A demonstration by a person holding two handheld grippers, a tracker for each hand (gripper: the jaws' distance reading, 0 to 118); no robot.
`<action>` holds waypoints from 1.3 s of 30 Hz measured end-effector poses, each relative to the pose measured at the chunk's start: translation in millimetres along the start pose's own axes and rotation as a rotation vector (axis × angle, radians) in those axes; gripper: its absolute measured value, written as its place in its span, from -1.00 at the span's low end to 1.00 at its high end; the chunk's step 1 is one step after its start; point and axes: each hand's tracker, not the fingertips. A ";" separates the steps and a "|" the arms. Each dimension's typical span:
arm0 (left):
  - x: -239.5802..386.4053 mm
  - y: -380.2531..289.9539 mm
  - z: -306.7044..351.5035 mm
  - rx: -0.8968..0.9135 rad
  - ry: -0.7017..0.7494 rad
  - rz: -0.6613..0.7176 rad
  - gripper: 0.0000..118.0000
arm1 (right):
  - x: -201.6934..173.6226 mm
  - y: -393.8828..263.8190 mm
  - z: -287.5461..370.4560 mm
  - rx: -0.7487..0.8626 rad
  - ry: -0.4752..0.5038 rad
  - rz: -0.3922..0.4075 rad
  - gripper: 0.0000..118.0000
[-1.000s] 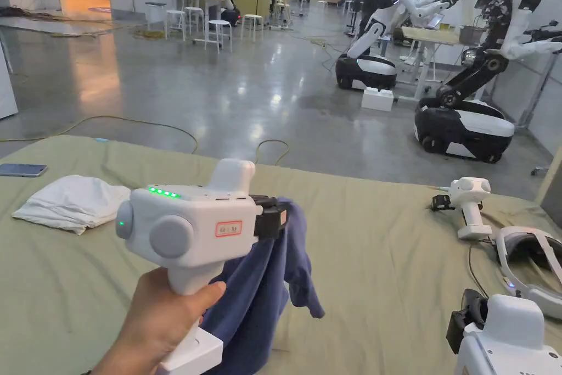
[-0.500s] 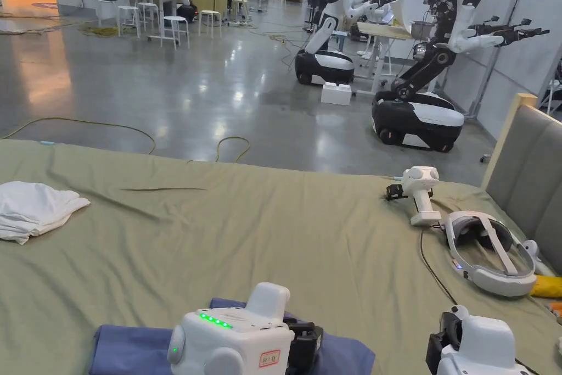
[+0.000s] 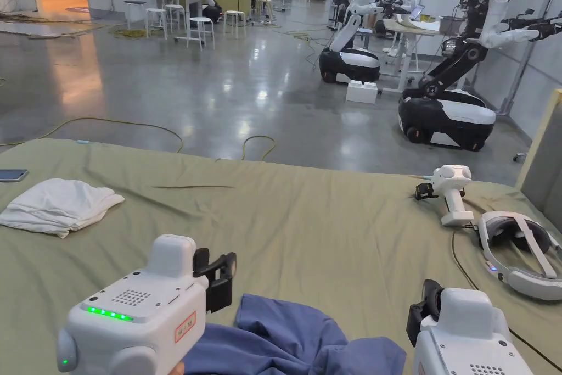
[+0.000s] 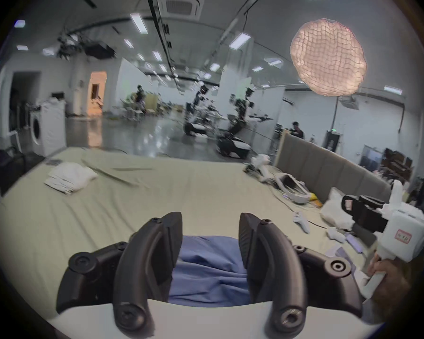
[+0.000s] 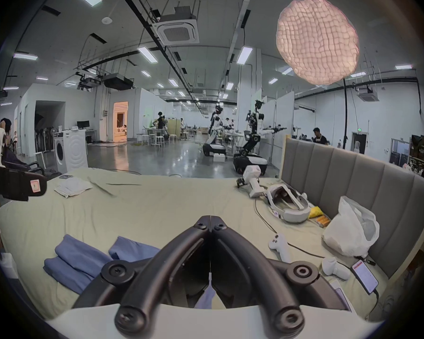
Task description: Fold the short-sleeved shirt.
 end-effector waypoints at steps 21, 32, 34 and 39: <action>-150.6 -59.2 -104.6 -0.474 0.180 0.274 -1.00 | -25.3 -2.4 -32.1 -0.051 0.084 -0.003 -1.00; -188.8 -106.5 -211.9 -0.795 0.259 0.277 0.10 | -5.4 -37.4 -57.5 -0.175 0.045 0.033 -1.00; -187.5 -115.8 -221.5 -0.822 0.256 0.284 0.09 | -0.9 -41.9 -60.8 -0.195 0.038 0.036 -1.00; -146.3 -119.3 -211.2 -0.769 0.293 0.031 -0.58 | 11.0 -51.7 -78.3 -0.295 0.028 0.043 -0.95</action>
